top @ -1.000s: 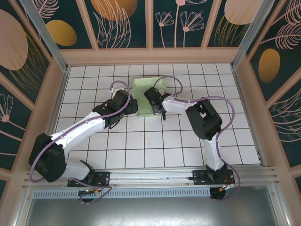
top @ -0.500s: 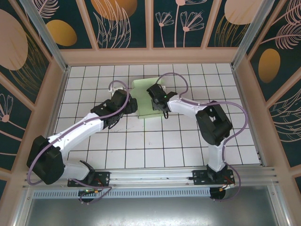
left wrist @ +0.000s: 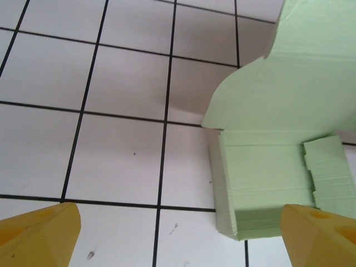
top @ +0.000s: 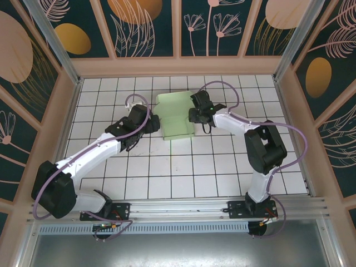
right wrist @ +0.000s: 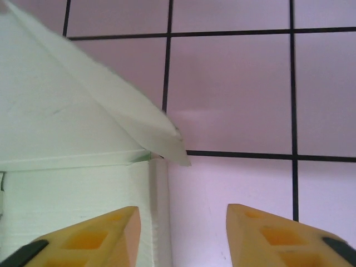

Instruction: Fold the paper box

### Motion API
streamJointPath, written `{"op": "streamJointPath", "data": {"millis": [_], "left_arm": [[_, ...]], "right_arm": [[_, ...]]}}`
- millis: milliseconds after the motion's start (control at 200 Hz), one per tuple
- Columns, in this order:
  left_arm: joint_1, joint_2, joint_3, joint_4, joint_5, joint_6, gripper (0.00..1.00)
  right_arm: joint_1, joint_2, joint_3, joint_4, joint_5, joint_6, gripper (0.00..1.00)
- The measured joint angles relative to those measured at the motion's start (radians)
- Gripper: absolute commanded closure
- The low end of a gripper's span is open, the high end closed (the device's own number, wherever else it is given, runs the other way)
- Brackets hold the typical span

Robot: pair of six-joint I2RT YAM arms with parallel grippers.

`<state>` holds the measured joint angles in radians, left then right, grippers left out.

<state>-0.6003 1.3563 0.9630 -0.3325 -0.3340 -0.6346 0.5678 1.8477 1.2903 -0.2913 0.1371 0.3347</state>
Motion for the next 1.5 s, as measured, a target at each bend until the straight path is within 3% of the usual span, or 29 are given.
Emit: {"op": "streamJointPath", "data": {"millis": [315, 460, 776, 876, 1096, 1311, 1441, 1501], "left_arm": [[0.009, 0.000, -0.021, 0.000, 0.012, 0.004, 0.08], [0.011, 0.000, -0.023, 0.000, 0.012, 0.006, 0.08], [0.013, 0.000, -0.038, 0.000, 0.012, 0.007, 0.07], [0.013, 0.000, -0.040, 0.000, 0.012, 0.007, 0.07], [0.013, -0.001, -0.042, 0.000, 0.012, 0.007, 0.07], [0.014, -0.010, -0.047, 0.000, 0.012, 0.007, 0.07], [0.016, -0.011, -0.047, 0.000, 0.011, 0.007, 0.07], [0.018, -0.011, -0.047, 0.000, 0.012, 0.007, 0.07]], "right_arm": [[0.001, 0.085, 0.000, 0.024, -0.071, 0.005, 0.84], [0.002, 0.089, 0.001, 0.031, -0.075, 0.007, 0.87], [0.041, 0.140, 0.058, 0.031, 0.014, -0.008, 0.83], [0.053, 0.154, 0.073, 0.029, 0.047, -0.017, 0.87], [0.064, 0.170, 0.097, 0.017, 0.076, -0.020, 0.86], [0.069, 0.190, 0.117, 0.011, 0.111, -0.026, 0.83], [0.075, 0.193, 0.117, 0.012, 0.134, -0.037, 0.75], [0.075, 0.194, 0.117, 0.013, 0.139, -0.042, 0.77]]}}
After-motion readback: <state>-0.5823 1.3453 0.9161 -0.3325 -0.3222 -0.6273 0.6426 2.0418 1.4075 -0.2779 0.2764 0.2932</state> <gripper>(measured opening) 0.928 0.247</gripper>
